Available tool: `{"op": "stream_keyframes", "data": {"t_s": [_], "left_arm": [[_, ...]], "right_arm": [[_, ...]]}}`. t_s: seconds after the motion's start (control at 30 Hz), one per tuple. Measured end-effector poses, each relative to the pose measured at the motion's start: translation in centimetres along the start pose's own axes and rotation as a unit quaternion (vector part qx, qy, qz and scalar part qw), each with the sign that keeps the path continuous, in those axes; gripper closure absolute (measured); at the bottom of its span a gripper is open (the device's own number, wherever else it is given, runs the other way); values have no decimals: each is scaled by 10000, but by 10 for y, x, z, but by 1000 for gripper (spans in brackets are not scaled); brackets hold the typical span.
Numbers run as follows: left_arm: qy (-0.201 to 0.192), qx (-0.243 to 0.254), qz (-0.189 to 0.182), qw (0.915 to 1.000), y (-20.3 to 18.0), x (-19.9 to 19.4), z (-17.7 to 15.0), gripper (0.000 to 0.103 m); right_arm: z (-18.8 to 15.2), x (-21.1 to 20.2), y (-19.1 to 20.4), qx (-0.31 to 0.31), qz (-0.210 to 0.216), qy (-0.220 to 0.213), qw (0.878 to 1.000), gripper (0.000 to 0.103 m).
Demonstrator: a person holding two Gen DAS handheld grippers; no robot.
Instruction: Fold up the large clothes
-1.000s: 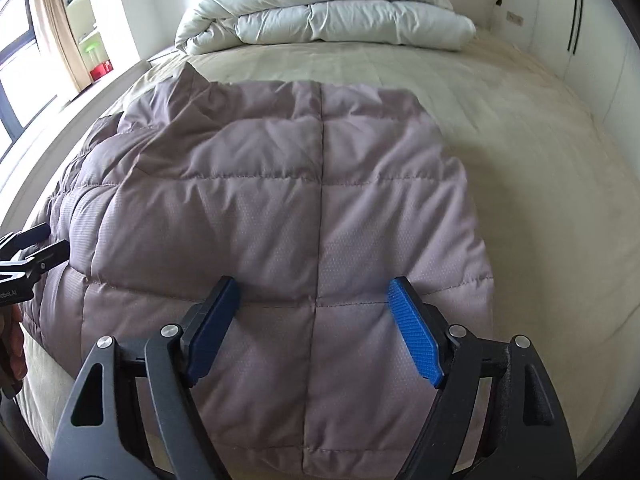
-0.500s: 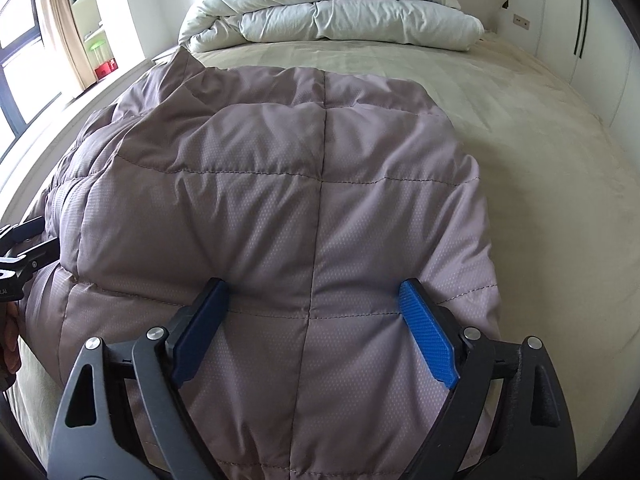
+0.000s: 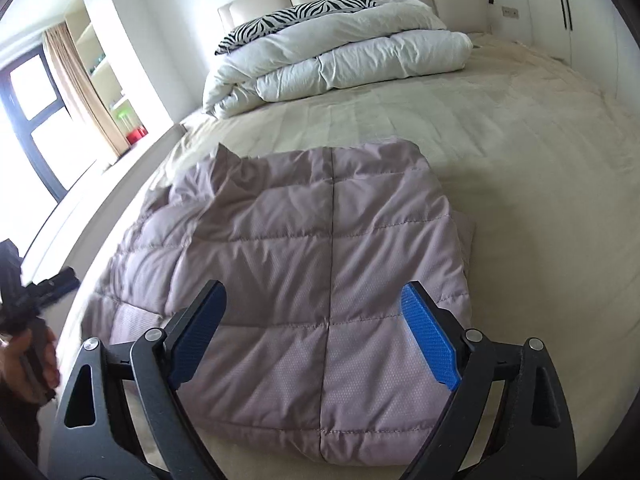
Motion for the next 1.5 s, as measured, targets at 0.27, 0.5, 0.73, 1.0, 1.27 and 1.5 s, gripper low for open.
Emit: {"op": "stream_keyframes", "data": {"t_s": [0.27,0.5,0.73,1.0,1.27,1.5], "left_arm": [[872,-1066,-788,9873,46,38,-5,0],[1380,-929,-1033,9806,49,70,-6,0],[1593,-1105,-1270,9728,56,94,5,11],[1662,-1007,-1308,9722,53,108,5,29],[1465,-674,-1215,9794,26,88,6,66],[1313,-441,-1285,9820,18,20,-16,71]], "right_arm": [[11,23,-100,1293,462,702,9880,11],[1,69,-143,2010,1174,1017,9672,11],[-2,116,-142,2120,1508,1338,9563,11],[6,151,-119,1829,1542,1793,9543,17],[14,123,-79,1180,1081,1539,9750,58],[9,61,-33,871,1144,1250,9817,68]]}}
Point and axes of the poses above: each gripper's, at about its wrist camera, not at the fingertips, and x roughly the way its jaws point, y to its left, z to its top, the point moved 1 cm from there along x, roughly the way its jaws point, and after that the axes turned 3 degrees about -y, right-handed, at the moved point
